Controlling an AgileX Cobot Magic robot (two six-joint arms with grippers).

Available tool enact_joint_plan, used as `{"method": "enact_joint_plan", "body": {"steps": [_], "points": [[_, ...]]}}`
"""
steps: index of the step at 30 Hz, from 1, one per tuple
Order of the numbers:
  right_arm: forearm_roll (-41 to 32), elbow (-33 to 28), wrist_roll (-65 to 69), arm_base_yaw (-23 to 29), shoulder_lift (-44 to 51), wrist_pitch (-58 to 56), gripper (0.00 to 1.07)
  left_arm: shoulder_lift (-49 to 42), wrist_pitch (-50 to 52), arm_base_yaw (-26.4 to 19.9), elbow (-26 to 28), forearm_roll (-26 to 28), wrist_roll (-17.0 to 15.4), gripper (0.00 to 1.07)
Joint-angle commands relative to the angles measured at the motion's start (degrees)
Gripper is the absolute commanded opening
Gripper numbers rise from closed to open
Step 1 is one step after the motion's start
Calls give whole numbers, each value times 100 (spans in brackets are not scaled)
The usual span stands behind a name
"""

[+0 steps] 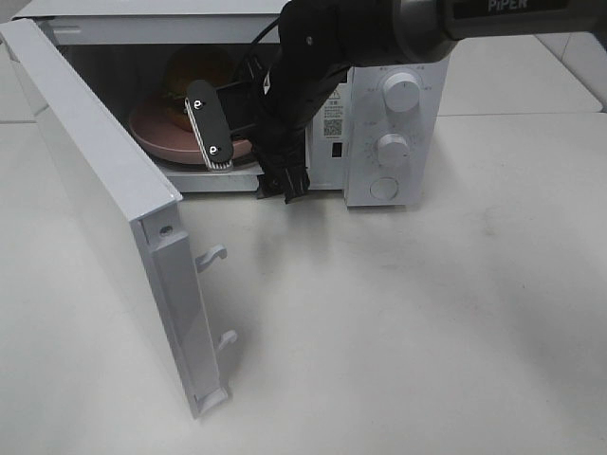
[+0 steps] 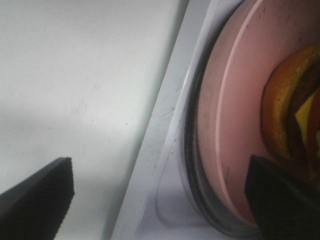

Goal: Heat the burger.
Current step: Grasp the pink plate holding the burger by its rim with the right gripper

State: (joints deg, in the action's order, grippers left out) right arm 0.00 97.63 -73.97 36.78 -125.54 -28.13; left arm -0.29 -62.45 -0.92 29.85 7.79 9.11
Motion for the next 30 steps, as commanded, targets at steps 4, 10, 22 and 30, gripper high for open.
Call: {"method": "enact_joint_plan", "body": {"steps": [4,10,22,30], "points": [[-52,424,241,11,-264,-46,88,-34,69,-23,-6,40,-34,100],[103,997,418,11,-590,-338,87,-34,69,-23,-6,40,-34,100],[189,1942,527,-11,-1123,-596,86,-34,69,-23,-6,40,-34,100],[189,2183,670,-11,-1346,-636,79,-34,69,-23,-6,40,-34,100]]}}
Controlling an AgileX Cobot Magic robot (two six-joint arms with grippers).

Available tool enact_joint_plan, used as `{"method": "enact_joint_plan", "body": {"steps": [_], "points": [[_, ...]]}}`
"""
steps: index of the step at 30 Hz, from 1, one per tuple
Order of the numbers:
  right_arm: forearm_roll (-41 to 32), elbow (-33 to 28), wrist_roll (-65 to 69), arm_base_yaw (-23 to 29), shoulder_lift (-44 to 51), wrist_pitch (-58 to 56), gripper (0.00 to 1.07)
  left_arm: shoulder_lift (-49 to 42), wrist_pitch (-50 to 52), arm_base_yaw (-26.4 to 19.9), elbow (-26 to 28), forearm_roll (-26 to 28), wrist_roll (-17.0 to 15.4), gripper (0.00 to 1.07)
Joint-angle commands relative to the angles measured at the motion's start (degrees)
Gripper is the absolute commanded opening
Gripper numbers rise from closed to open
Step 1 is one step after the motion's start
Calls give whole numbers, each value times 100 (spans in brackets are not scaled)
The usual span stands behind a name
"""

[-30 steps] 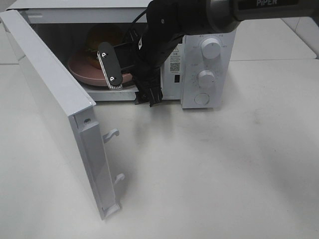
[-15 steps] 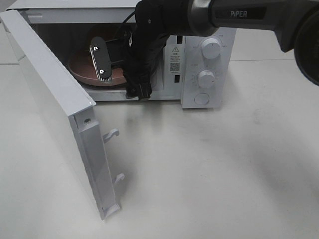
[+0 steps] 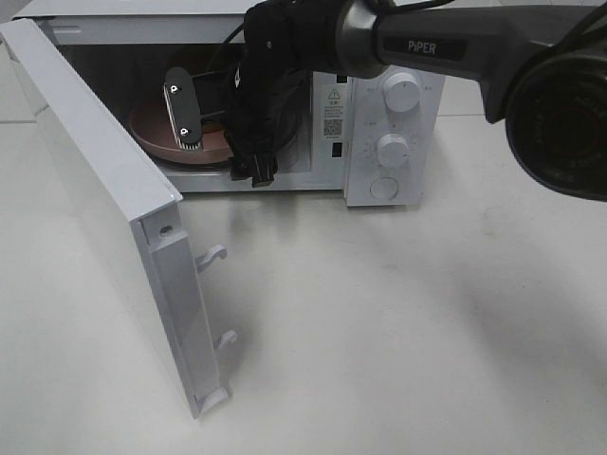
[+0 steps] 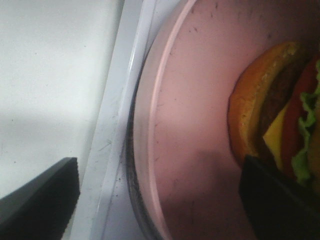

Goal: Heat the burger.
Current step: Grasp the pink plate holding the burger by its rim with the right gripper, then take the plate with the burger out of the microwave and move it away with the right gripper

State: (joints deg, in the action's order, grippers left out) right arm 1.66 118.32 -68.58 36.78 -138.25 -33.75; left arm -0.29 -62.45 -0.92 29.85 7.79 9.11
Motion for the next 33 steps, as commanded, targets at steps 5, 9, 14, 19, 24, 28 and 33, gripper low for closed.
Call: {"method": "enact_joint_plan", "body": {"steps": [5,9,14,19,24,28,33], "points": [[34,143,120,-11,-103,-52,34,-34,69,-23,-6,40,-34,100],[34,155,120,-11,-155,-40,16,-34,69,-23,-6,40,-34,100],[23,155,120,0,-241,-40,0,-34,69,-23,-6,40,-34,100],[17,155,120,46,-258,-69,0,-34,69,-23,-6,40,-34,100],[11,155,115,46,-258,-69,0,-34,69,-23,-6,40,-34,100],[-115,155,-6,57,-258,-74,0,-34,69,-23,-6,40,-34,100],[-361,155,-550,103,-252,-401,0,-34,69,-23,-6,40,-34,100]]}}
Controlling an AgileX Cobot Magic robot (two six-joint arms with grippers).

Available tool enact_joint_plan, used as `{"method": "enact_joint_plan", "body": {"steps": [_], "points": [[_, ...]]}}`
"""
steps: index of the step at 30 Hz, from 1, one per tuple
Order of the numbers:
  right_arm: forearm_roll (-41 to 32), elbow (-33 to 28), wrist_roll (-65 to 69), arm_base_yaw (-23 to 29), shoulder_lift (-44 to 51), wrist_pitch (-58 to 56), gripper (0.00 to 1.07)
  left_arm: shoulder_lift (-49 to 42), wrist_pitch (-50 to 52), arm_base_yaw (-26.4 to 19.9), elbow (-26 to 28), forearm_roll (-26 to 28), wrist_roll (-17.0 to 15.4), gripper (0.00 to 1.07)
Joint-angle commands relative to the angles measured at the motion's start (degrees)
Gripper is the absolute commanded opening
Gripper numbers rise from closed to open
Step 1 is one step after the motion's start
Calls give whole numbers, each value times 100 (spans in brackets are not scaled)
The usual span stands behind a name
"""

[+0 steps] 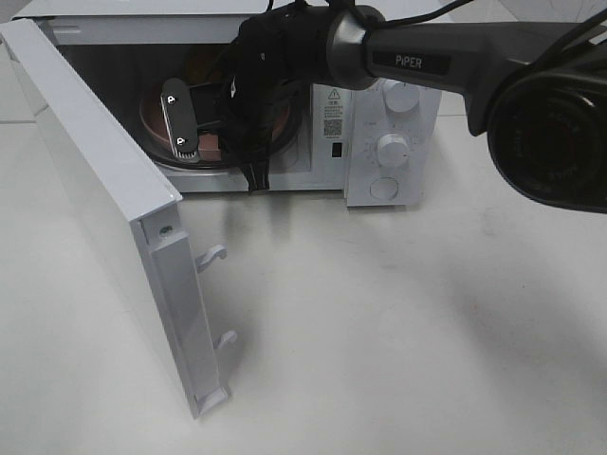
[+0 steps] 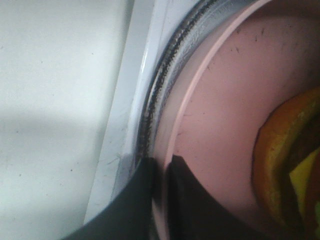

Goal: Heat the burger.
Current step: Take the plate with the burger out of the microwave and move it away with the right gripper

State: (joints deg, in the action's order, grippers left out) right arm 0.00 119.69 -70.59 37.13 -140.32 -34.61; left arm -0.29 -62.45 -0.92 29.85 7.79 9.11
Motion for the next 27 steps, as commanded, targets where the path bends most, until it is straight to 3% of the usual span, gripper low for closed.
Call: {"method": "enact_joint_plan", "body": {"steps": [1,11,27], "points": [[-223,17,-441,80,-46,-372,0,-34,69,-23,-6,40,-34,100],[-418,-183,-773,172,332,-212,0,-34,69,-23,-6,40,-34,100],[-418,-1702,-1261,160,1341,728,0,-34,69,-23,-6,40,-34,100]]}}
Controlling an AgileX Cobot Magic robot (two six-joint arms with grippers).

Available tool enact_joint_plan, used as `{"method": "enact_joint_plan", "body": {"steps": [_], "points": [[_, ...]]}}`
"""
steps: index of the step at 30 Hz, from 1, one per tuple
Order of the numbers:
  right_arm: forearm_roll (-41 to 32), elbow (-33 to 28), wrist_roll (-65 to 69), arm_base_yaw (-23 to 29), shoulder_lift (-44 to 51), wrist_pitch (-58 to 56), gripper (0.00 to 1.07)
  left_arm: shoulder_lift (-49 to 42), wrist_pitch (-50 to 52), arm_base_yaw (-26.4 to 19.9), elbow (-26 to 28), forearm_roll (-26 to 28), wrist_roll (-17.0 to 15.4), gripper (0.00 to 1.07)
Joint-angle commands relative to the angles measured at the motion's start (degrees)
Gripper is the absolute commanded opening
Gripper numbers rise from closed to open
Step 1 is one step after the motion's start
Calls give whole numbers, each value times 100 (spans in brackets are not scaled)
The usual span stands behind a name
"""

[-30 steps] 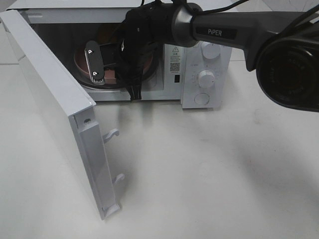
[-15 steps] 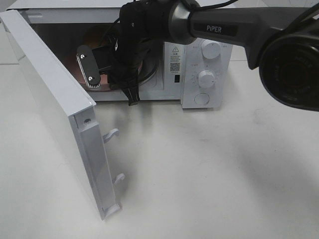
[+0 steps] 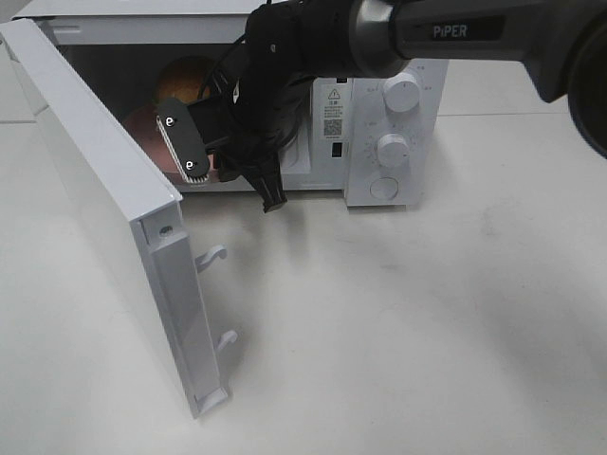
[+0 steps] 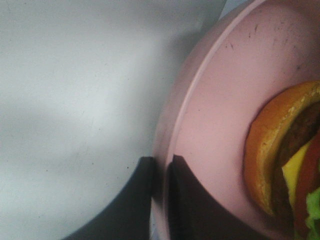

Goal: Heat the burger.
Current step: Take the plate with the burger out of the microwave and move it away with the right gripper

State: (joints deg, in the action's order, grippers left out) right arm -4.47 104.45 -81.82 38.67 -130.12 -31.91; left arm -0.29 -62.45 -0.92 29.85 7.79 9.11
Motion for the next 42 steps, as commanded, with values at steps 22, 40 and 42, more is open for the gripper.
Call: {"method": "enact_joint_plan", "body": {"steps": [22,40,42], "points": [[29,-2349,-642,-189,1851,1450,0,-34,69,-23,-6,40,-34,100],[-407,-4383,-1163,-252,3449,1811,0,-34,69,-23,-6,40,-34,100],[-407,-4641,-1169,-246,3661,1937,0,-34,69,-23,-6,40,-34,100]]}}
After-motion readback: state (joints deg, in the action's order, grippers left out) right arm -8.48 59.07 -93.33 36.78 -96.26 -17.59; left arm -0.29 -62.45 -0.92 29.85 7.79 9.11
